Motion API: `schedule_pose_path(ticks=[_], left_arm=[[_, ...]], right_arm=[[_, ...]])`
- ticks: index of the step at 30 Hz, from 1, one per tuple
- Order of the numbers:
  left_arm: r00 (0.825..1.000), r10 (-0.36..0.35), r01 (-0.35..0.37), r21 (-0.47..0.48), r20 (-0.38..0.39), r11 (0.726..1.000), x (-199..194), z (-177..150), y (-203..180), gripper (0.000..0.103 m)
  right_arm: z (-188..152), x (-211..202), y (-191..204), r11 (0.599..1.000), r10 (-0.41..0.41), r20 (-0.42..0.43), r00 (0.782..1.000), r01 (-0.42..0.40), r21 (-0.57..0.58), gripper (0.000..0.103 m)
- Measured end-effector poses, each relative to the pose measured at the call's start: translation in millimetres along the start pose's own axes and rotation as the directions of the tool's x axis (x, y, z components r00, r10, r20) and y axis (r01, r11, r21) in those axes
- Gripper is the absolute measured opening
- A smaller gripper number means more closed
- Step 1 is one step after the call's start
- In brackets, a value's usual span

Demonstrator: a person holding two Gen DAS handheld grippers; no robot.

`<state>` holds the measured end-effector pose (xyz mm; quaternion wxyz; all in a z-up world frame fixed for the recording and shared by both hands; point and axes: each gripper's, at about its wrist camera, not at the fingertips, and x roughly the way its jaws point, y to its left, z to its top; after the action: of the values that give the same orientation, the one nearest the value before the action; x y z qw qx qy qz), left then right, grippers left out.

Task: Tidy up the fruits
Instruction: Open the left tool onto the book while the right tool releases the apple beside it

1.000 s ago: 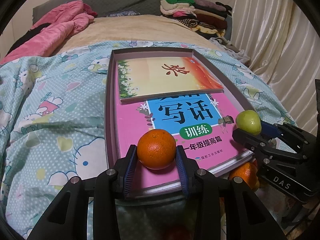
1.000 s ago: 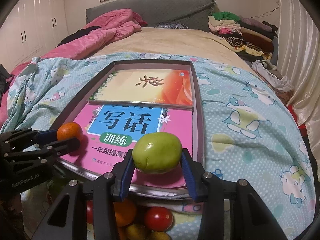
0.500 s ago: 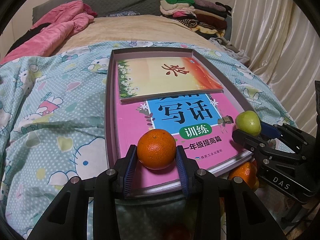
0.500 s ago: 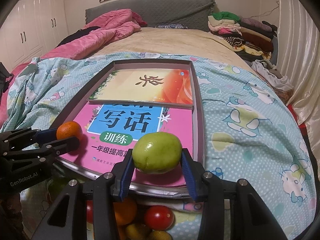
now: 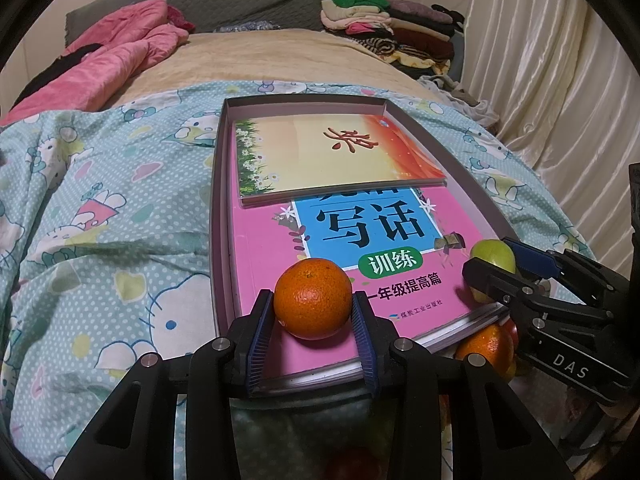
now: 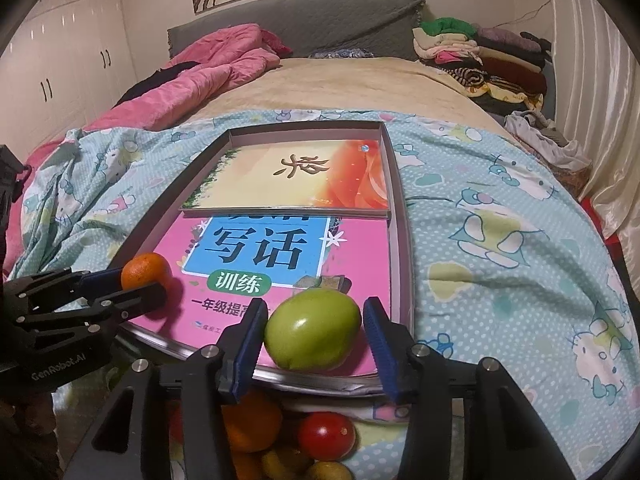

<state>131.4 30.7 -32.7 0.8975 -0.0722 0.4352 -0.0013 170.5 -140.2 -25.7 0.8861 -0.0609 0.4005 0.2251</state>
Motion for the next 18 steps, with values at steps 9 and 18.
schedule_pose_path(ticks=[9,18], left_arm=[[1.0,-0.01,0.01,0.002,0.016,1.0,-5.3,-0.1,-2.4,0.053],[0.999,-0.023,0.024,-0.007,0.043,1.0,-15.4,1.2,-0.9,0.06]], right_arm=[[0.6,-4.3,0.6,1.0,0.006,0.018,1.0,-0.006,0.008,0.056],[2.2,-7.3,-1.8,1.0,-0.006,0.034,0.999,0.005,0.022,0.065]])
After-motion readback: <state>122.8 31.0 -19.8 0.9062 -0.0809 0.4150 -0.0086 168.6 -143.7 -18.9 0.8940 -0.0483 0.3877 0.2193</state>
